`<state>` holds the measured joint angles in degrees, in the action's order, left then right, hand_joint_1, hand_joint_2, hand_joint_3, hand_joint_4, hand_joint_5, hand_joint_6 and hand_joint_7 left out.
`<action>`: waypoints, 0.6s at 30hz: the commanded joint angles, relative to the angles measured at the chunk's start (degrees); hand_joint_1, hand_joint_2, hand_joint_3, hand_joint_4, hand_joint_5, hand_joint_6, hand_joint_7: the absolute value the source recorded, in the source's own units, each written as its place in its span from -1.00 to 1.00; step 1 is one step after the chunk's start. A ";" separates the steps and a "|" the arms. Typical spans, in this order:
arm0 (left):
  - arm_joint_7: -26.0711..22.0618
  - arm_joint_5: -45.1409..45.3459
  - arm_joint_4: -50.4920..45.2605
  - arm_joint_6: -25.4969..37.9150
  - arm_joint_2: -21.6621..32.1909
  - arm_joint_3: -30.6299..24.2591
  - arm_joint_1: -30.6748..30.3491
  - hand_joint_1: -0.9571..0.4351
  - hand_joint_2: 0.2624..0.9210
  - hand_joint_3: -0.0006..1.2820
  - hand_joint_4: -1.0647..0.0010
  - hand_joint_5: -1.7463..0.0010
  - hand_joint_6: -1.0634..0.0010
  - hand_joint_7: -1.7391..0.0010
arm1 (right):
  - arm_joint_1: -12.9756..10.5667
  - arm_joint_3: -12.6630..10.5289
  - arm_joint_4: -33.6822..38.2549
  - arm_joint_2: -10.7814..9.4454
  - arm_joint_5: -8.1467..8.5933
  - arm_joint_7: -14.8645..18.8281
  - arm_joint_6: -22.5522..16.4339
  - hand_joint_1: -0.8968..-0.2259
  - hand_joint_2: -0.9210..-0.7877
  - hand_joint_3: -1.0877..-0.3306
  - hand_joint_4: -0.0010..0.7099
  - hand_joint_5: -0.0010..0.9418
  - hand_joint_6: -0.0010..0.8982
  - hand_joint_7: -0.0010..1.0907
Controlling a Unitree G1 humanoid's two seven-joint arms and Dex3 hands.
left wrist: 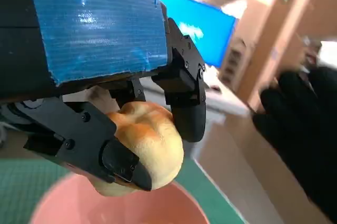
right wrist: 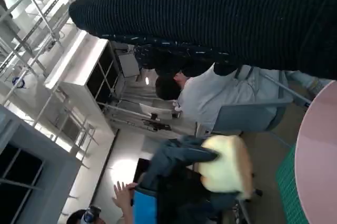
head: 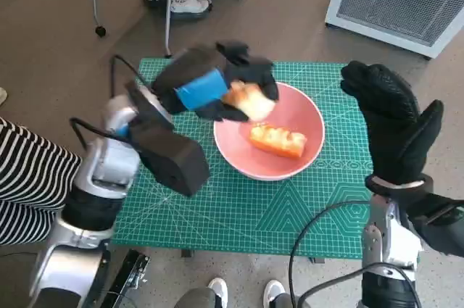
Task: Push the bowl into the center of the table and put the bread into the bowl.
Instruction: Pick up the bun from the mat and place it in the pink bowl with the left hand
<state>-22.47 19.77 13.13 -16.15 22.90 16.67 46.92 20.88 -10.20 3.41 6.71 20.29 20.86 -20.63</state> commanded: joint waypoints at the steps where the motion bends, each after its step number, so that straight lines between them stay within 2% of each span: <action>1: -2.85 0.76 4.61 -0.77 -1.09 2.64 0.32 0.37 1.00 -0.80 -0.29 -0.38 0.07 -0.43 | -1.78 -0.23 -0.10 0.06 0.51 -0.04 0.63 -0.47 -1.00 -0.17 -0.54 -1.00 -0.79 -0.33; 2: -3.93 0.80 5.11 -0.45 -1.07 3.05 0.50 0.37 1.00 -0.78 -0.26 -0.40 0.10 -0.46 | -1.84 -0.21 -0.21 0.03 0.43 -0.12 0.59 -0.47 -1.00 -0.17 -0.54 -1.00 -0.79 -0.33; 3: -4.68 0.82 5.47 -0.25 -1.06 3.33 0.65 0.34 0.86 -0.80 -0.12 -0.12 0.19 -0.21 | -1.89 -0.20 -0.28 0.00 0.38 -0.17 0.57 -0.47 -1.00 -0.17 -0.54 -1.00 -0.79 -0.32; 4: -6.25 0.69 5.83 0.32 -0.83 3.75 0.83 0.33 0.83 -0.82 -0.11 0.03 0.18 -0.08 | -1.96 -0.19 -0.39 -0.03 0.27 -0.26 0.52 -0.47 -1.00 -0.17 -0.54 -1.00 -0.79 -0.32; 5: -7.36 0.59 6.09 0.70 -0.68 4.03 0.97 0.29 0.78 -0.86 -0.01 0.33 0.21 0.19 | -2.00 -0.19 -0.46 -0.04 0.20 -0.32 0.48 -0.47 -1.00 -0.17 -0.54 -1.00 -0.79 -0.32; 7: -9.72 0.52 6.46 1.86 -0.36 4.50 1.31 0.25 0.74 -0.92 0.09 0.64 0.24 0.49 | -2.09 -0.20 -0.57 -0.08 0.08 -0.43 0.41 -0.46 -1.00 -0.17 -0.54 -1.00 -0.79 -0.32; 9: -11.74 0.70 6.50 3.11 -0.17 4.80 1.70 0.22 0.69 -0.96 0.21 0.85 0.27 0.71 | -2.08 -0.29 -0.58 -0.06 0.10 -0.47 0.42 -0.45 -1.00 -0.18 -0.54 -1.00 -0.79 -0.32; 14: -16.66 0.38 4.14 6.38 1.06 4.66 1.87 0.19 0.62 -0.99 0.44 0.97 0.38 0.90 | -1.73 -0.55 -0.20 0.11 0.07 -0.59 0.44 -0.44 -1.00 -0.18 -0.54 -1.00 -0.79 -0.32; 18: -17.23 0.91 2.45 7.59 1.42 4.15 1.42 0.15 0.59 -1.00 0.61 0.99 0.45 0.95 | -1.47 -0.56 -0.19 0.10 -0.19 -0.79 0.54 -0.44 -1.00 -0.18 -0.54 -1.00 -0.79 -0.32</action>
<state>-39.01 20.37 17.88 -9.39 23.64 21.46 47.18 20.02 -10.65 2.78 6.67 20.20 20.65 -20.64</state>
